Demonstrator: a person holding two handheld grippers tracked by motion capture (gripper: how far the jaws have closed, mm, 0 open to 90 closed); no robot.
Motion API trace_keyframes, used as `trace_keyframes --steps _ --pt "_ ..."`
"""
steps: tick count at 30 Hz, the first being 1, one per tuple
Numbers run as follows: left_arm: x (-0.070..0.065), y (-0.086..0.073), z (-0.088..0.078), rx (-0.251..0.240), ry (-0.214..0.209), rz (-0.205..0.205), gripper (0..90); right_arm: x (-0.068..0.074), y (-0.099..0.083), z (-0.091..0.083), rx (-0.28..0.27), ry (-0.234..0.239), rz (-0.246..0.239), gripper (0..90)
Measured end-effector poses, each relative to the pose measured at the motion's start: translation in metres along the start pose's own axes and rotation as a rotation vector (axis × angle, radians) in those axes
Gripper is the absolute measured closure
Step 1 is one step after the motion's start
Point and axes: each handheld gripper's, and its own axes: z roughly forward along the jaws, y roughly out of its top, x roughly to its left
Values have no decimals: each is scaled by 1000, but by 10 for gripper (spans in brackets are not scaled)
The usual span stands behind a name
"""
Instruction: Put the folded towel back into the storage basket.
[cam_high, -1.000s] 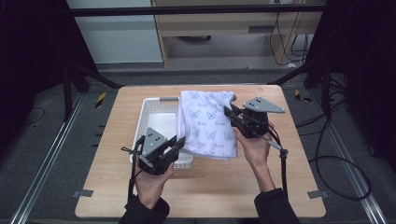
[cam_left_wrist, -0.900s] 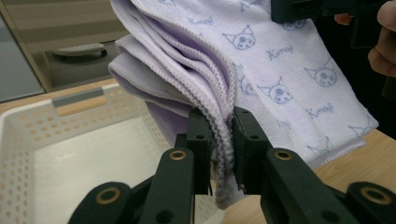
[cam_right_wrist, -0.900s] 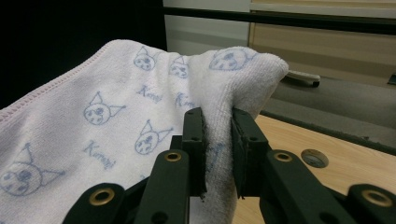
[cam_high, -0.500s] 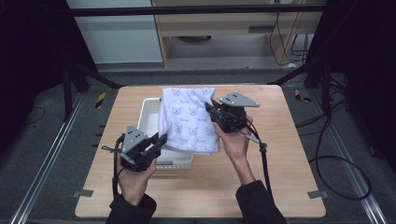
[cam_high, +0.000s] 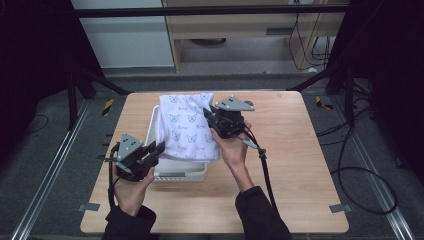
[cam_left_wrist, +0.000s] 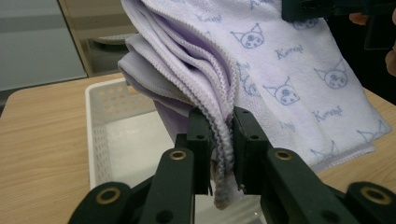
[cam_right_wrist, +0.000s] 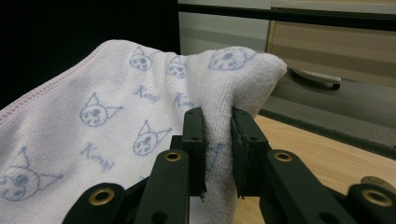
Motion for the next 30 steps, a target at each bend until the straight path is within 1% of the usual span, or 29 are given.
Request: trace_keyframes --steps 3,6,12,15,18,21,25,27,30 --pt "6 -2 1 -1 9 -8 779 3 0 6 -1 3 4 773" --pt "13 -5 3 1 8 -17 779 6 -1 11 0 6 1 773" --pt "25 -10 6 13 29 -33 779 13 -4 27 5 14 -1 773" --pt "31 -13 7 21 49 -28 779 17 -5 35 11 19 4 772" --pt "37 -16 9 26 59 -29 779 21 -6 45 19 20 2 773" --pt "43 -19 13 30 72 -28 779 23 -9 53 27 19 -1 773" --pt "48 -25 22 64 77 -34 780 24 -14 63 49 15 -2 773" --pt "50 -28 25 71 77 -40 780 24 -16 68 62 14 -3 774" --pt "53 -30 27 79 85 -41 780 25 -19 72 65 13 -4 774"
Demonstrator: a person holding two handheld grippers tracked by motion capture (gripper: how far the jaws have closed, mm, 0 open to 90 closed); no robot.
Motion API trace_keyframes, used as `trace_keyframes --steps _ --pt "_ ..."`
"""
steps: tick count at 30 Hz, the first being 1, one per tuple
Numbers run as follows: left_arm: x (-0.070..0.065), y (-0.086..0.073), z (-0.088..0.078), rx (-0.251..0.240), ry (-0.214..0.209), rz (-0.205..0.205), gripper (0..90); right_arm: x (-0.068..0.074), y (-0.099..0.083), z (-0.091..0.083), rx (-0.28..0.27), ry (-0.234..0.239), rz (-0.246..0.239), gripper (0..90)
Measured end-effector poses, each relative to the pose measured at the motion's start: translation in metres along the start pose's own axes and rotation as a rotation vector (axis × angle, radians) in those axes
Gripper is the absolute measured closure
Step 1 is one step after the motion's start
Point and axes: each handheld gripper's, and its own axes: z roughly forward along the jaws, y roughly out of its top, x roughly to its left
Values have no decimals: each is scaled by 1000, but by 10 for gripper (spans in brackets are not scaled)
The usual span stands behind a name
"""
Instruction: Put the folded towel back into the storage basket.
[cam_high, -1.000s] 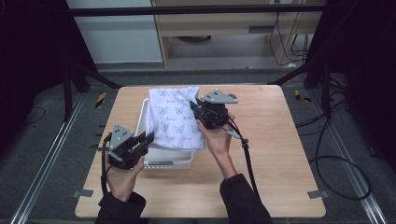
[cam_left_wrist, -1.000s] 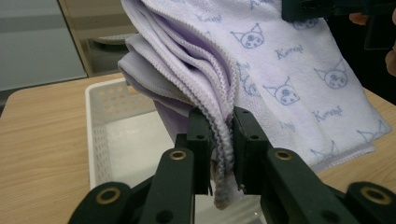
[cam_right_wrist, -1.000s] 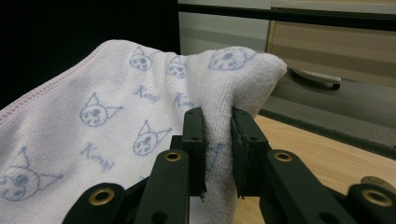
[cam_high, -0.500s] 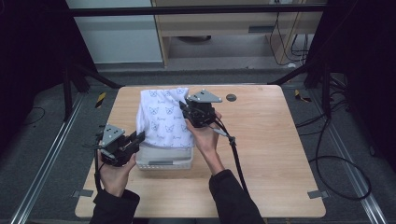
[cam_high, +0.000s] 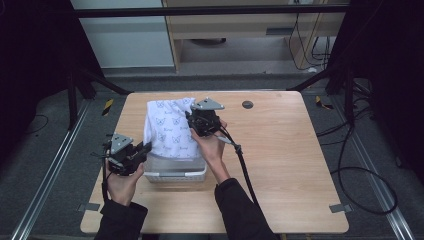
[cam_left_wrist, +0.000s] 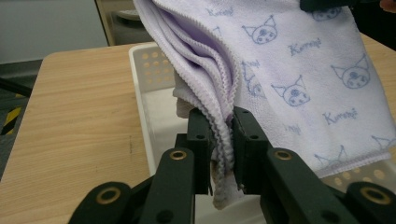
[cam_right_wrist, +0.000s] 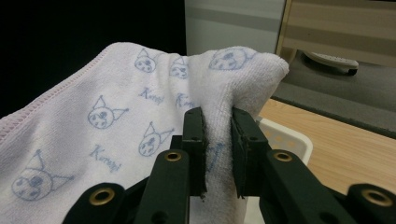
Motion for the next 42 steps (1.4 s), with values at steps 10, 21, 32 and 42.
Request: trace_keyframes --steps 10,21,32,42 --pt "5 -8 12 46 19 -1 780 0 -13 18 41 -6 8 774" --pt "2 -21 33 121 31 24 779 -9 -39 36 113 -21 30 771" --pt "0 -28 48 182 53 41 689 -14 -53 50 197 -48 6 689" --pt "-2 -22 38 120 62 39 647 -28 -51 37 165 -85 20 507"
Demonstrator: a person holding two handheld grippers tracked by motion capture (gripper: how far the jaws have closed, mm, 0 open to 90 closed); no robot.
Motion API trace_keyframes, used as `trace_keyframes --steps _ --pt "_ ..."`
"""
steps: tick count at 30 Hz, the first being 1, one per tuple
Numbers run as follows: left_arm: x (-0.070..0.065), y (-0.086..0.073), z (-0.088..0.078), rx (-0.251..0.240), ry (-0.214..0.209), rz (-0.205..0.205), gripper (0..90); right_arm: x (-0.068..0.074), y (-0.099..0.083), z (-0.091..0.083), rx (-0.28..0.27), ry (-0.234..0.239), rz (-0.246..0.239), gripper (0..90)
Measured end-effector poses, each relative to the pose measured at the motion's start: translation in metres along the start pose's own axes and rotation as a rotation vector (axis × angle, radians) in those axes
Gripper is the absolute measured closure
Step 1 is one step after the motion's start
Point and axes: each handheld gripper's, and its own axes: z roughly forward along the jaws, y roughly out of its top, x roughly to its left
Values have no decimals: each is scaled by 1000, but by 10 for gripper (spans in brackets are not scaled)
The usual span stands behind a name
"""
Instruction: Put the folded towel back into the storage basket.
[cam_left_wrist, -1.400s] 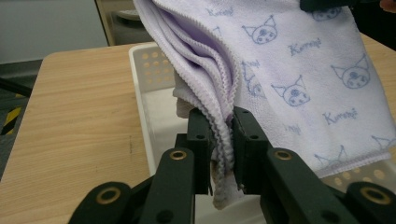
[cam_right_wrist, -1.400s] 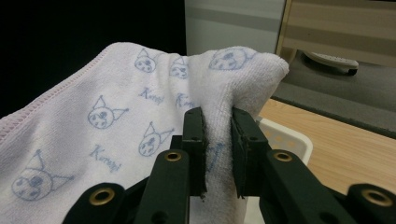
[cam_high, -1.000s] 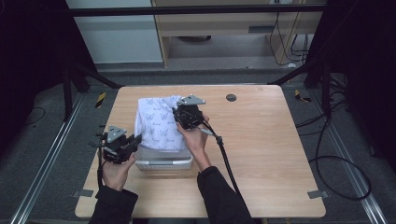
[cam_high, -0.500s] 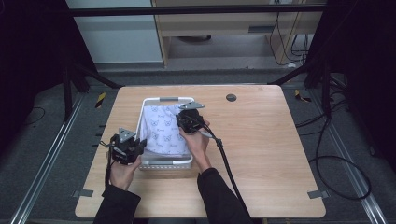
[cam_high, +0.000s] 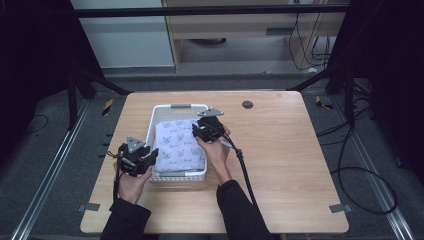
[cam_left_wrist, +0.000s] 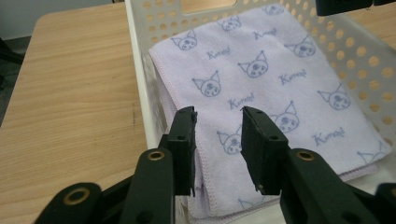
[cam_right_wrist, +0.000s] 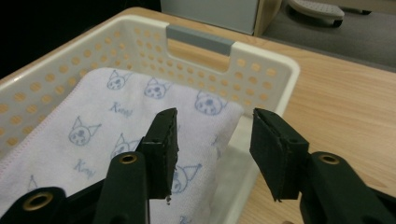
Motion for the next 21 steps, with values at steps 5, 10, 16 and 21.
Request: trace_keyframes --steps 5,10,16,21 --pt "1 4 -8 -29 -7 -10 639 -7 5 -19 -50 7 5 437" --pt "3 7 -18 -70 -34 -27 590 -17 8 -44 -78 32 9 312" --pt "-2 7 -26 -91 -69 -10 510 -36 -3 -80 -112 48 25 232" --pt "-11 4 -30 -89 -86 26 457 -56 -23 -109 -110 36 27 187"
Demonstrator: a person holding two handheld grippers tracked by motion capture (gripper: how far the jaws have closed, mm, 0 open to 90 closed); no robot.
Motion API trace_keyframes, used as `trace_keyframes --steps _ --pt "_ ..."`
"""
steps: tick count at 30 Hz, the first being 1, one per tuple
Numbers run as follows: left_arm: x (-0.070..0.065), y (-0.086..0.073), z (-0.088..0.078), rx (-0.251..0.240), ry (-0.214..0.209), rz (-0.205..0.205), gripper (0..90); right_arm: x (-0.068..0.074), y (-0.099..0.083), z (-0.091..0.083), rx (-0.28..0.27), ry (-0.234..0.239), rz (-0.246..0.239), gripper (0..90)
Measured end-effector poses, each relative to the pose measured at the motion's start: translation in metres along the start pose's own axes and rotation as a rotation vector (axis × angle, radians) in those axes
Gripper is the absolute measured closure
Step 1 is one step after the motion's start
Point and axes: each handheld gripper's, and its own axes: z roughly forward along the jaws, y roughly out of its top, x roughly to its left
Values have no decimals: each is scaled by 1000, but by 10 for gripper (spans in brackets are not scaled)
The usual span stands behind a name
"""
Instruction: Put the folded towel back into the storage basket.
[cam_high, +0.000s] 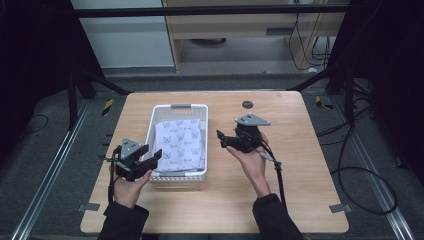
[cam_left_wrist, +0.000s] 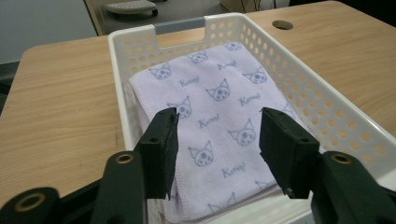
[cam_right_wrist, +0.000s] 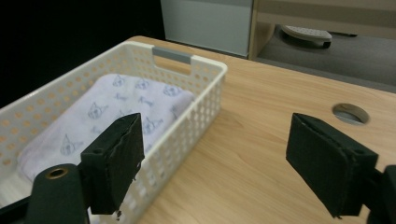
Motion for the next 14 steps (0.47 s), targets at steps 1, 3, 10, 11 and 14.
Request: trace_keyframes --steps 1,3,10,11,14 --pt "-2 0 0 3 0 11 450 -4 -4 -6 0 -3 -2 179" --pt "-5 -2 -1 4 -3 18 442 -11 -13 -19 10 -6 -9 167" --pt "-10 -7 -4 14 -16 28 424 -39 -46 -56 24 -39 3 147" --pt "-10 -8 -4 12 -20 29 424 -43 -50 -60 27 -43 9 147" --pt "-13 -10 -4 18 -29 33 424 -54 -62 -72 29 -62 23 147"
